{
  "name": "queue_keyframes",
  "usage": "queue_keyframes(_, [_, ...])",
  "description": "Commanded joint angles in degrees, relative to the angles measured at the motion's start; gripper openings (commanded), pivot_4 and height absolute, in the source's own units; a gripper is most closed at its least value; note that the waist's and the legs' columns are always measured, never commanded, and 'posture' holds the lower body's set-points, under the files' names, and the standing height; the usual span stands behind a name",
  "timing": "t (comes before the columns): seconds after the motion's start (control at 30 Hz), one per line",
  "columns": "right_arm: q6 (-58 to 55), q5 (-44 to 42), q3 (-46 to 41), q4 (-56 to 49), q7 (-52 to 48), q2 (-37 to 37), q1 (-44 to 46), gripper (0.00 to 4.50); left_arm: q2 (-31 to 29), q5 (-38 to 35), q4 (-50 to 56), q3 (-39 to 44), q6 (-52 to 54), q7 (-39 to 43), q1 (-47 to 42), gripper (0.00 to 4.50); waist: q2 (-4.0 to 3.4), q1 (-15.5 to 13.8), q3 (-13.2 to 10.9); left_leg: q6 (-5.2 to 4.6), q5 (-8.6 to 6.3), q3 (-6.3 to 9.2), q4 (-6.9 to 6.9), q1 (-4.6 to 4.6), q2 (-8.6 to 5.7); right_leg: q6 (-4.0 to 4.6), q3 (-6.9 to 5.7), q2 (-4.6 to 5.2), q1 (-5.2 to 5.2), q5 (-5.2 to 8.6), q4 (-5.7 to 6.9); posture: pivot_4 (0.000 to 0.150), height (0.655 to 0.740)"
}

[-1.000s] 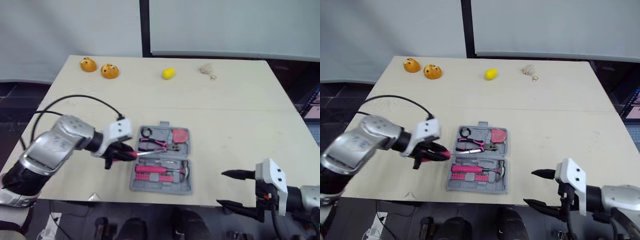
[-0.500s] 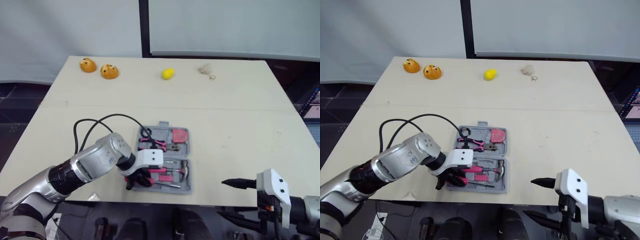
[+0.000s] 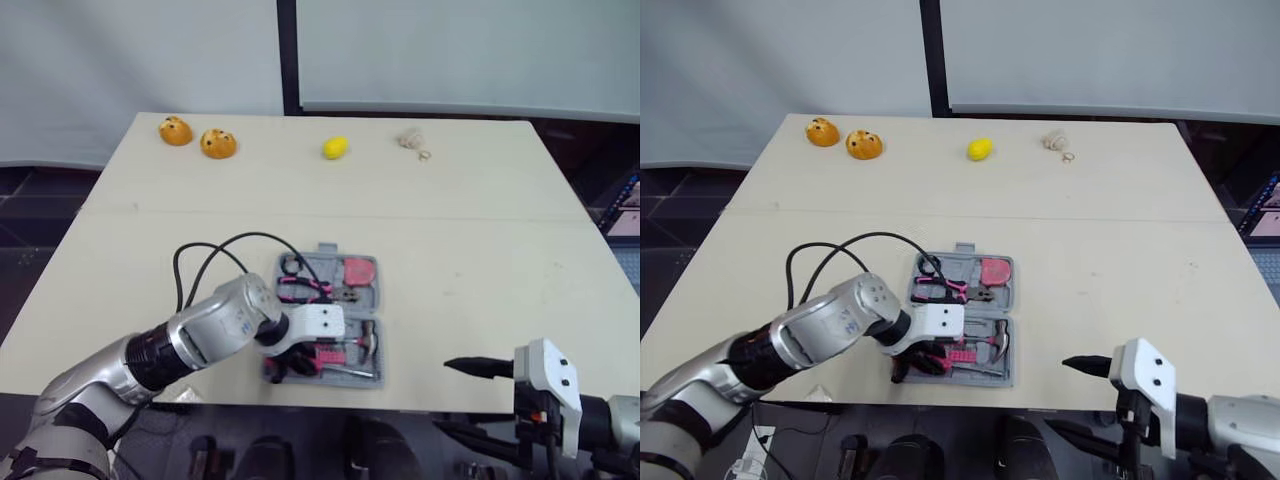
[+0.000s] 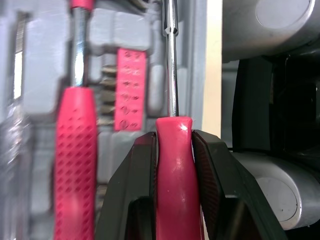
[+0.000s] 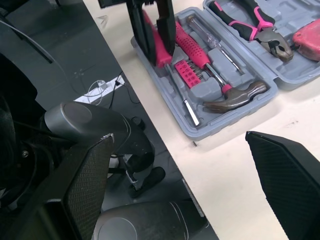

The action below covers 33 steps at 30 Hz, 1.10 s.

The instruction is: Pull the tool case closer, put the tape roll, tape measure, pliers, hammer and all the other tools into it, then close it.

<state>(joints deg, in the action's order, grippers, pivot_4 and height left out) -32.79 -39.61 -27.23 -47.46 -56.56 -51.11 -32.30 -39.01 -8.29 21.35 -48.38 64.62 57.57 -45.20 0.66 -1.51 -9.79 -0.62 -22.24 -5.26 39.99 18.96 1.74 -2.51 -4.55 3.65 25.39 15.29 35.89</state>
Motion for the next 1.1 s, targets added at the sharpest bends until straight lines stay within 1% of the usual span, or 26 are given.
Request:
queue_keyframes(0.03, [-0.2,-0.8,-0.2,-1.5,0.5,0.3,0.3,4.50,0.5,0.6,-0.2,-0.1,-1.0,-0.3,-0.1,0.59,0.00,0.0,0.0,0.00,0.00,0.00,0.00,-0.01,0.00,0.00,0.01,0.00,0.00,0.00,0.01,0.150,0.7292])
queue_keyframes(0.33, [-0.7,-0.7,0.0,-1.8,1.0,0.5,0.5,4.50,1.7,1.2,-1.1,-0.2,-1.9,-1.5,1.3,0.59,0.00,-0.1,0.0,-0.02,-0.01,-0.01,0.00,-0.01,-0.03,0.00,0.02,0.00,0.00,0.00,0.01,0.150,0.7292])
queue_keyframes(0.4, [-0.8,-0.7,0.3,-1.9,1.2,0.5,0.7,4.50,0.5,1.0,-0.6,0.5,-2.7,-0.8,1.4,1.64,0.00,-0.1,0.0,-0.04,-0.02,-0.01,0.01,-0.02,-0.05,-0.01,0.02,0.00,0.00,0.00,0.01,0.150,0.7292])
queue_keyframes(0.43, [-0.8,-0.6,0.4,-1.9,1.4,0.5,0.8,4.50,-0.6,0.9,-0.4,1.3,-3.7,-0.1,1.4,2.03,0.00,-0.1,0.0,-0.04,-0.02,-0.01,0.00,-0.02,-0.05,-0.01,0.03,0.00,0.00,-0.01,0.01,0.150,0.7292])
queue_keyframes(0.5, [-0.8,-0.7,0.5,-2.1,1.5,0.6,0.8,4.50,-2.9,0.2,-0.1,3.4,-4.8,1.4,1.3,2.96,0.00,0.0,0.0,-0.03,-0.02,-0.02,0.01,-0.03,-0.02,-0.01,0.05,0.03,0.00,0.00,0.02,0.150,0.7292])
queue_keyframes(0.57, [-0.8,-0.7,0.3,-2.1,1.6,0.6,0.7,4.50,-6.4,-1.6,0.0,6.7,-9.6,5.1,1.9,4.00,0.00,0.1,0.0,-0.01,-0.01,-0.01,0.01,-0.07,0.00,0.00,0.07,0.06,0.00,0.00,0.05,0.150,0.7292])
queue_keyframes(0.6, [-0.7,-0.6,0.3,-2.1,1.5,0.6,0.7,4.50,-7.6,-2.7,-0.4,8.6,-12.5,6.8,2.6,4.42,0.00,0.2,0.0,-0.01,-0.01,-0.01,0.00,-0.10,0.00,0.01,0.12,0.06,0.00,0.00,0.06,0.150,0.7292])
queue_keyframes(0.67, [-0.8,-0.6,0.0,-2.1,1.6,0.5,0.9,4.50,-7.8,-5.5,-3.2,14.2,-23.1,9.2,6.6,4.42,-0.04,0.2,0.0,0.06,-0.04,0.03,-0.03,-0.24,0.01,0.06,0.27,-0.01,-0.01,0.03,0.10,0.150,0.7292])
queue_keyframes(0.73, [-0.8,-0.6,-0.2,-2.0,1.6,0.5,1.1,4.50,-5.8,-7.2,-7.2,18.6,-32.8,10.5,10.7,4.42,-0.05,0.1,0.0,0.05,-0.09,0.00,-0.04,-0.56,-0.01,0.08,0.31,0.01,-0.02,0.04,0.10,0.150,0.7292])
queue_keyframes(0.8, [-0.7,-0.5,-0.2,-1.7,1.7,0.4,1.5,4.50,-3.2,-8.1,-13.3,22.0,-45.0,13.2,14.8,3.79,-0.06,0.0,0.0,0.01,-0.13,-0.03,-0.01,-0.59,-0.01,0.07,0.32,0.03,-0.04,0.04,0.10,0.150,0.7292])
queue_keyframes(0.83, [-0.7,-0.3,-0.1,-1.5,1.6,0.4,1.7,4.50,-2.0,-8.6,-15.9,23.3,-49.4,14.6,16.3,3.48,-0.06,0.0,0.0,0.00,-0.13,-0.03,-0.01,-0.59,-0.01,0.06,0.32,0.04,-0.04,0.03,0.08,0.150,0.7292])
queue_keyframes(0.87, [-0.6,-0.1,0.0,-1.4,1.6,0.5,1.8,4.50,-0.9,-9.1,-18.2,24.3,-52.9,16.3,17.2,3.06,-0.05,-0.1,0.0,0.00,-0.14,-0.04,-0.01,-0.59,-0.01,0.05,0.32,0.04,-0.04,0.03,0.09,0.150,0.7292])
queue_keyframes(1.0, [-0.6,0.2,0.3,-1.3,1.5,0.4,2.2,4.50,3.5,-10.6,-26.6,27.4,-62.4,20.8,18.9,0.91,-0.03,-0.1,0.0,-0.01,-0.16,-0.04,-0.01,-0.58,-0.01,0.04,0.29,0.01,-0.04,0.02,0.08,0.150,0.7292])
queue_keyframes(1.07, [-0.8,0.1,0.4,-1.3,1.7,0.3,2.8,4.50,5.6,-9.9,-31.3,28.1,-64.5,21.6,18.9,0.03,-0.04,0.0,0.0,-0.05,-0.19,-0.07,-0.01,-0.60,-0.03,0.01,0.30,0.02,-0.04,0.01,0.07,0.150,0.7292])
queue_keyframes(1.1, [-0.9,0.1,0.4,-1.3,1.7,0.2,3.0,4.50,6.2,-9.0,-33.2,28.1,-66.0,22.0,18.8,0.03,-0.04,0.0,0.0,-0.06,-0.20,-0.08,-0.01,-0.60,-0.03,0.01,0.31,0.02,-0.04,0.00,0.08,0.150,0.7292])
